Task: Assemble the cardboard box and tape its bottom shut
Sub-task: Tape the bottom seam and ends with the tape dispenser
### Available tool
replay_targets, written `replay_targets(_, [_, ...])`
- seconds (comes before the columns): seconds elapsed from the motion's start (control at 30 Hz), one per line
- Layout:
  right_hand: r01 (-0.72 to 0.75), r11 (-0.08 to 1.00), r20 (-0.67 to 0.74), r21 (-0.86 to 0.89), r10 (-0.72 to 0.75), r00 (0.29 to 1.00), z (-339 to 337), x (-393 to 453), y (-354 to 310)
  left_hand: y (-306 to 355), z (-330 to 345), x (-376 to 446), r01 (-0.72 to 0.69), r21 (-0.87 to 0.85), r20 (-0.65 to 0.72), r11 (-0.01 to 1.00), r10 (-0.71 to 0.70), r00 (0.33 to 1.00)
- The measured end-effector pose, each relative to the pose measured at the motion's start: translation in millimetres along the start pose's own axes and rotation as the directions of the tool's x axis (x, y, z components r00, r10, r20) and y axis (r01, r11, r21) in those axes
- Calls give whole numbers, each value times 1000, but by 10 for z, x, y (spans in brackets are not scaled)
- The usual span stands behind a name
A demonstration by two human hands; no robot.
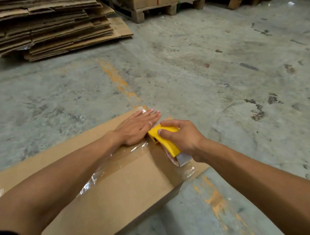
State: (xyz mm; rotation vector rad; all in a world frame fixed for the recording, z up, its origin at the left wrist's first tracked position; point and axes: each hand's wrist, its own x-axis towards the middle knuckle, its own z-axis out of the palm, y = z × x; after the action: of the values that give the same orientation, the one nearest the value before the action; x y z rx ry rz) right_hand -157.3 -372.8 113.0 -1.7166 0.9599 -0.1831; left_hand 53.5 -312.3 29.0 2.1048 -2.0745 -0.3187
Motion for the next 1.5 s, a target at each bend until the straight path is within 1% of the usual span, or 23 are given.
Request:
replay_targets(0.1, [-92, 996, 47, -17, 93, 995, -212, -403, 126, 10, 3, -17, -4, 90, 3, 996, 4, 1000])
replay_targets(0.13, [-124, 992, 65, 2, 123, 990, -313, -572, 202, 10, -4, -25, 0, 99, 3, 995, 0, 1000])
replay_targets(0.2, [-168, 986, 52, 16, 167, 985, -479, -874, 341, 24, -15, -26, -2, 104, 10, 995, 1, 1000])
replay_targets(0.3, [-166, 986, 20, 30, 166, 986, -507, -1030, 515, 47, -14, -26, 3, 121, 40, 993, -7, 999])
replay_targets(0.37, [-144, 989, -1, 29, 144, 990, -472, -1035, 583, 116, -34, -30, 40, 131, 38, 991, -46, 998])
replay_targets(0.4, [-134, 991, -7, 26, 134, 991, -461, -1036, 601, 214, -35, -41, 33, 135, 31, 990, -38, 999])
replay_targets(0.43, [-127, 992, -14, 22, 127, 992, -460, -1040, 615, 367, -19, -50, -16, 138, 28, 990, 12, 1000])
replay_targets(0.5, [-112, 993, -31, 24, 113, 993, -473, -1052, 618, 769, 75, -47, -188, 117, 82, 975, 179, 980])
replay_targets(0.53, [-103, 994, -38, 26, 104, 994, -469, -1048, 603, 955, 132, -51, -247, 96, 127, 964, 234, 964])
replay_targets(0.57, [-95, 995, -44, 23, 96, 994, -457, -1031, 579, 1078, 188, -49, -269, 88, 153, 959, 254, 955])
replay_targets(0.7, [-77, 996, -48, -47, 75, 996, -407, -919, 417, 1063, 237, -26, -238, 126, 89, 963, 228, 969])
replay_targets(0.77, [-65, 996, -38, -58, 62, 997, -399, -871, 341, 1013, 198, -35, -214, 138, 92, 967, 203, 975])
replay_targets(0.9, [-79, 997, -43, 25, 80, 996, -400, -941, 451, 1003, 190, -14, -183, 128, 72, 975, 174, 982])
replay_targets(1.03, [-92, 988, -1, 121, 92, 996, -527, -1238, 729, 995, 214, -33, -185, 122, 74, 975, 177, 981])
replay_targets(1.2, [-142, 980, 60, 141, 135, 989, -732, -1489, 879, 1015, 205, -18, -168, 150, 73, 974, 159, 985])
replay_targets(1.33, [-199, 978, 81, 67, 194, 978, -706, -1170, 862, 1017, 192, -31, -162, 145, 86, 976, 150, 985])
replay_targets(1.37, [-245, 968, 103, 61, 238, 966, -707, -1050, 894, 1026, 196, -28, -158, 148, 89, 976, 146, 985])
replay_targets(1.4, [-321, 947, 148, 22, 314, 938, -713, -954, 949, 1034, 196, -24, -157, 150, 94, 976, 144, 985])
replay_targets(1.43, [-391, 914, 209, -106, 405, 890, -702, -895, 1041, 1039, 198, -22, -156, 149, 99, 977, 142, 985])
replay_targets(1.47, [-424, 863, 252, -275, 490, 834, -668, -884, 1152, 1041, 203, -33, -150, 148, 100, 978, 136, 986])
replay_targets(1.5, [-418, 811, 270, -408, 545, 794, -625, -885, 1272, 1037, 207, -39, -143, 151, 98, 978, 129, 987])
